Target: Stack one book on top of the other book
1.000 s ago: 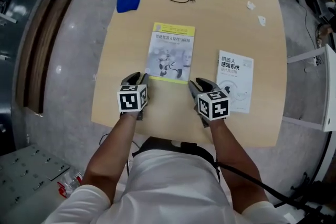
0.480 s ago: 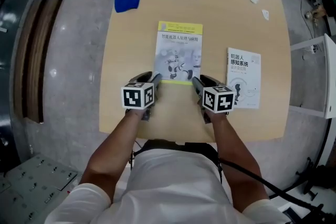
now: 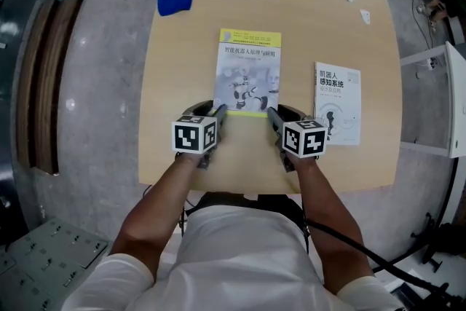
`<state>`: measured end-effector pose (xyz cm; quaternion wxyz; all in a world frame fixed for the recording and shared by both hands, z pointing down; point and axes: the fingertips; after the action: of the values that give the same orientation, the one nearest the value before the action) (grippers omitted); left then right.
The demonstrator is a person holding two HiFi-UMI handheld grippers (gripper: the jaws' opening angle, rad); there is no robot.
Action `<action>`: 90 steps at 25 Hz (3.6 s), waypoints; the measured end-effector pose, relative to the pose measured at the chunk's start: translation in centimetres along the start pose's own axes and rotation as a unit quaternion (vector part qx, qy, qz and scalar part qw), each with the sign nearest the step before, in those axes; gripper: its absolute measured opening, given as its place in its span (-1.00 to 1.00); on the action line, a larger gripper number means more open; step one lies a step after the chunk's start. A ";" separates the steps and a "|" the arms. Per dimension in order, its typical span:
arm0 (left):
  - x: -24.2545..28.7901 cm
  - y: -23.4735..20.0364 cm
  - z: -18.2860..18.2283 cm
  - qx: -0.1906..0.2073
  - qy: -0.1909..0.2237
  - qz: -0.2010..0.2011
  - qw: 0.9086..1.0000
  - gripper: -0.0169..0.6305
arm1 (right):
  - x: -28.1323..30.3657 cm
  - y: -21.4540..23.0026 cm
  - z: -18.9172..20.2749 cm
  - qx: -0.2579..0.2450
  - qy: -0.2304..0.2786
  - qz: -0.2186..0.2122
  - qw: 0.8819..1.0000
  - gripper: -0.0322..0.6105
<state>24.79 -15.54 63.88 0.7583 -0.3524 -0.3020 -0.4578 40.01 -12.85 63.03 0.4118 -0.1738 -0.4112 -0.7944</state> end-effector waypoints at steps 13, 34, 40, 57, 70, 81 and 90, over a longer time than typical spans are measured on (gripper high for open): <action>-3.5 1.6 6.0 -0.003 -0.025 -0.002 1.000 -0.45 | -3.3 -3.1 6.4 -0.037 -0.057 -0.033 0.997 -0.57; -11.9 5.8 20.2 -0.013 -0.031 -0.027 0.999 -0.47 | -10.6 -9.2 19.7 -0.084 -0.101 -0.082 0.988 -0.57; -13.4 6.5 22.9 -0.010 -0.037 -0.028 0.999 -0.48 | -11.8 -10.2 22.8 -0.087 -0.108 -0.095 0.986 -0.57; -12.5 6.6 23.2 -0.237 -0.041 0.122 0.963 -0.42 | -9.9 -10.4 22.2 0.205 0.008 -0.228 0.952 -0.13; -13.4 9.9 20.5 -0.098 0.002 0.106 0.990 -0.57 | -12.7 -10.8 17.8 0.044 0.023 -0.142 0.989 -0.56; -11.0 18.4 11.2 -0.027 0.061 0.137 0.988 -0.57 | -19.5 -4.3 11.0 0.025 0.102 -0.105 0.989 -0.55; -4.0 27.1 5.7 -0.026 0.071 0.140 0.987 -0.56 | -24.1 6.0 6.3 0.010 0.102 -0.089 0.991 -0.55</action>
<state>47.04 -0.02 57.03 0.8250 -0.3776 -0.1824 -0.3787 58.85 2.56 55.06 0.3815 -0.0502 -0.3889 -0.8371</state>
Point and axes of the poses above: the fingertips, and each gripper's own axes: x forward along the fingers, y to its right, z out of its underside, and after that the axes turned 13 degrees about -z, right-handed
